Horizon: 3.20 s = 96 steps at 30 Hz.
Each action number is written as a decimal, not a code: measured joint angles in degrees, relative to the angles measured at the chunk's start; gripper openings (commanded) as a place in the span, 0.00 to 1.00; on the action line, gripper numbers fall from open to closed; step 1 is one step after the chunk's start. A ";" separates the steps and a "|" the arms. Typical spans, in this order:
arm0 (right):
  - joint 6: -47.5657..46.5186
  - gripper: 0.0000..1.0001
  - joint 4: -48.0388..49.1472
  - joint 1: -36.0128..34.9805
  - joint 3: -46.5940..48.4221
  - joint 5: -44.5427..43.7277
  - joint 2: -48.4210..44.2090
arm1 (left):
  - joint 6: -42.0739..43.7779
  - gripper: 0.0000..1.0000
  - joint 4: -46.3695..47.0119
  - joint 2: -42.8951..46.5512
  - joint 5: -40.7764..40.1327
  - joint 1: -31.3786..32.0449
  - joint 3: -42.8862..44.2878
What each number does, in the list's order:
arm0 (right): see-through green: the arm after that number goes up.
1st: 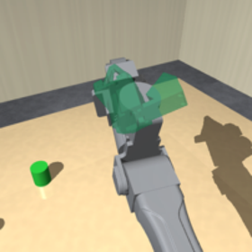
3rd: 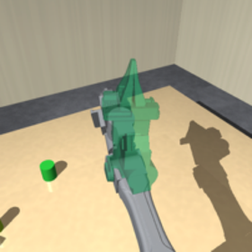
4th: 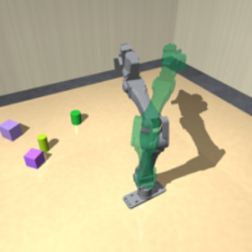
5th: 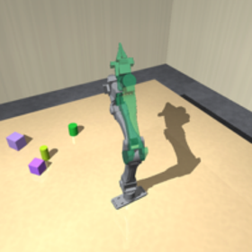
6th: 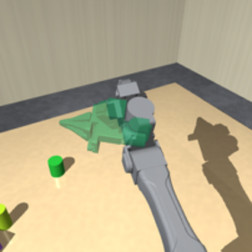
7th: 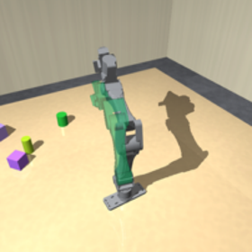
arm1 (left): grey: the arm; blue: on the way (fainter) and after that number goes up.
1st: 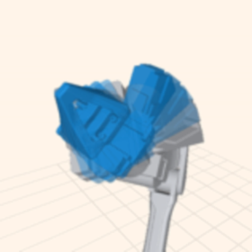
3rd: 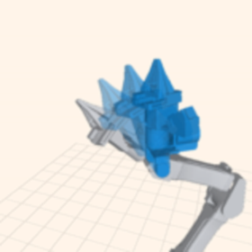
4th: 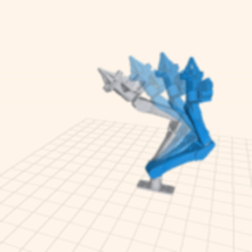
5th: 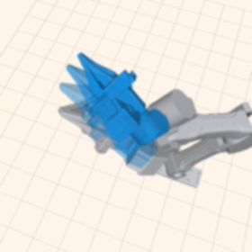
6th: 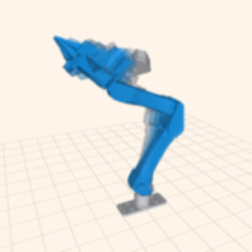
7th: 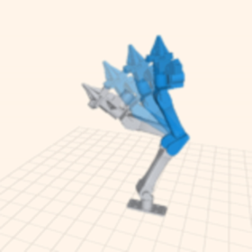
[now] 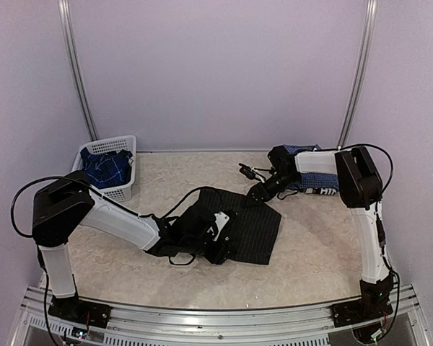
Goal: Fold and stack the long sleeve shirts
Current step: Pick up the square-folded shirt from the center of the board, then turn over the square-folded shirt at the center of the board.
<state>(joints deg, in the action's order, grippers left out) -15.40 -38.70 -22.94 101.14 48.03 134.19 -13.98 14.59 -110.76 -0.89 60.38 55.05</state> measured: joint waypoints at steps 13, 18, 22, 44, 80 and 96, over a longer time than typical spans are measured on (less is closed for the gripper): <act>-2.05 0.09 -1.95 -2.08 -5.77 7.69 -0.37 | 0.35 0.65 -0.31 0.07 -1.40 0.11 -0.15; 0.22 0.00 -2.69 -1.99 -6.03 5.64 -1.60 | 0.15 0.72 -1.33 2.47 -3.61 0.11 -1.60; 3.67 0.00 -2.19 -2.03 -7.80 -2.19 -8.17 | -0.79 0.89 -3.21 9.20 -7.28 0.09 -4.81; 10.45 0.06 -1.64 -33.07 -3.72 -87.10 -14.03 | -9.66 0.99 -19.10 41.97 -22.03 -16.46 -8.52; 32.63 0.16 -25.00 -28.74 -3.89 -86.88 -35.47 | -9.97 0.99 -23.21 41.22 -21.97 -18.38 -9.16; 40.87 0.47 -32.85 -47.50 14.12 -87.49 2.01 | -9.73 0.99 -24.35 39.65 -22.49 -19.87 -9.16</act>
<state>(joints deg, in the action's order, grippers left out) 25.47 -71.55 -70.43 115.26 -39.46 136.20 -23.70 -9.76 -71.11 -23.38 40.51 45.89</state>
